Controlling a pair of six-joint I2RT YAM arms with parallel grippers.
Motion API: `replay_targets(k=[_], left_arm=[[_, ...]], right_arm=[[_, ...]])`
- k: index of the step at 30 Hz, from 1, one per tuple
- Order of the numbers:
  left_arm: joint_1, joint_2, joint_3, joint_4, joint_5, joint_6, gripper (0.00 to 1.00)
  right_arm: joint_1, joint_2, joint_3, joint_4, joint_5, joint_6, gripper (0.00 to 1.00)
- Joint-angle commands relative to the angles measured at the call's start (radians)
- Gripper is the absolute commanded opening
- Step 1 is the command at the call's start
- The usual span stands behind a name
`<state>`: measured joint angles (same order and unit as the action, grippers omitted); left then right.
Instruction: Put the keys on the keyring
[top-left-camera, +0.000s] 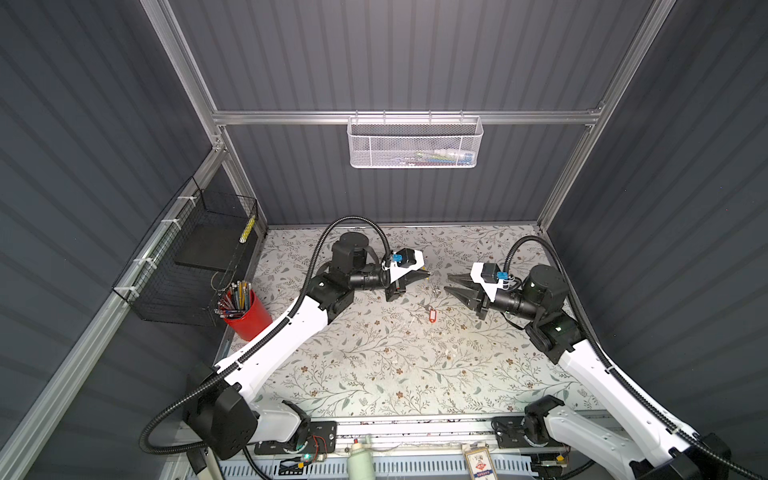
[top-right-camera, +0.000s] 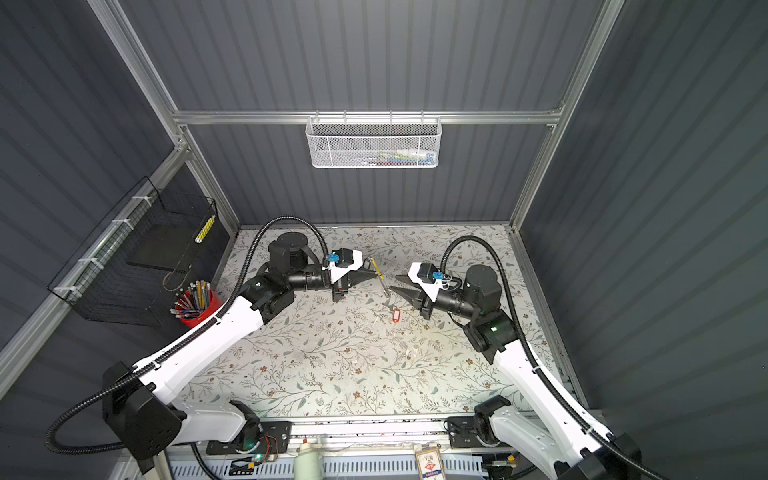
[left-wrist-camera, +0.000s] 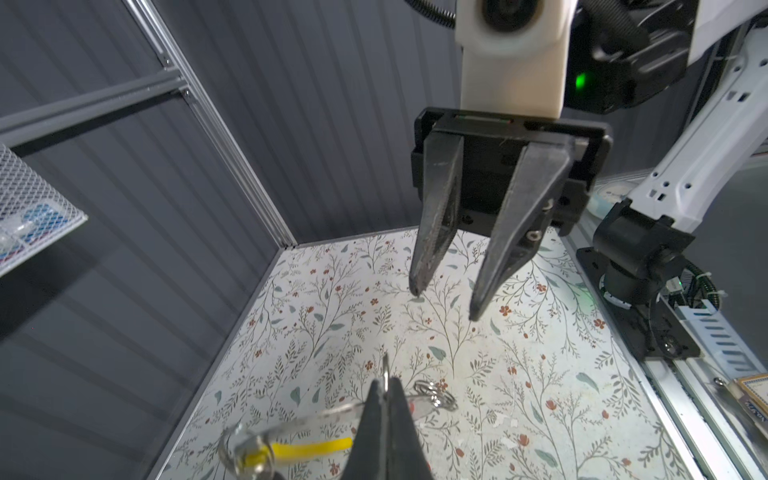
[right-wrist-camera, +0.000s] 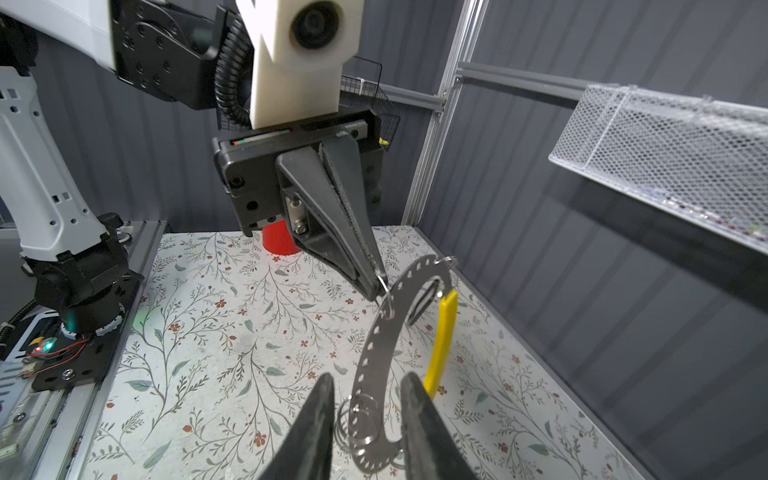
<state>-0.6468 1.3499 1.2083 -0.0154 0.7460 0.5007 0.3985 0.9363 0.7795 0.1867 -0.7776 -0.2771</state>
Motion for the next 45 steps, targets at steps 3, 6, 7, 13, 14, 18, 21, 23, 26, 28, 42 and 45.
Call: replay_targets(k=[3,6,7,13,14,18,21,23,26,28,42,45], left_arm=[[-0.009,-0.005,0.011,0.064,0.112,-0.009,0.0],[-0.017,-0.004,0.001,0.08,0.127,-0.001,0.0],[-0.019,-0.005,-0.004,0.086,0.127,0.0,0.0],[-0.025,-0.003,-0.009,0.086,0.156,0.012,0.0],[-0.027,-0.003,-0.009,0.084,0.16,0.019,0.0],[-0.03,0.0,-0.009,0.078,0.17,0.035,0.0],[-0.032,0.005,-0.004,0.079,0.177,0.035,0.0],[-0.034,0.007,-0.002,0.078,0.177,0.036,0.0],[-0.036,0.009,0.0,0.079,0.18,0.037,0.0],[-0.037,0.009,0.001,0.075,0.183,0.037,0.0],[-0.04,0.016,0.006,0.058,0.18,0.05,0.0],[-0.04,0.02,0.013,0.045,0.176,0.056,0.0]], right_arm=[[0.01,-0.008,-0.012,0.032,-0.012,0.02,0.26],[0.017,-0.011,-0.018,0.046,0.002,0.021,0.25],[0.018,-0.008,-0.019,0.046,0.007,0.021,0.25],[0.027,-0.002,-0.023,0.066,0.032,0.021,0.24],[0.029,-0.001,-0.022,0.071,0.03,0.021,0.24],[0.039,0.008,-0.016,0.079,0.026,0.015,0.24],[0.048,0.015,-0.016,0.083,0.018,0.012,0.23],[0.053,0.018,-0.016,0.092,0.011,0.013,0.23],[0.057,0.021,-0.018,0.11,0.004,0.021,0.22],[0.058,0.021,-0.021,0.13,-0.006,0.027,0.22],[0.062,0.024,-0.032,0.166,-0.039,0.034,0.13],[0.062,0.019,-0.045,0.195,-0.049,0.042,0.12]])
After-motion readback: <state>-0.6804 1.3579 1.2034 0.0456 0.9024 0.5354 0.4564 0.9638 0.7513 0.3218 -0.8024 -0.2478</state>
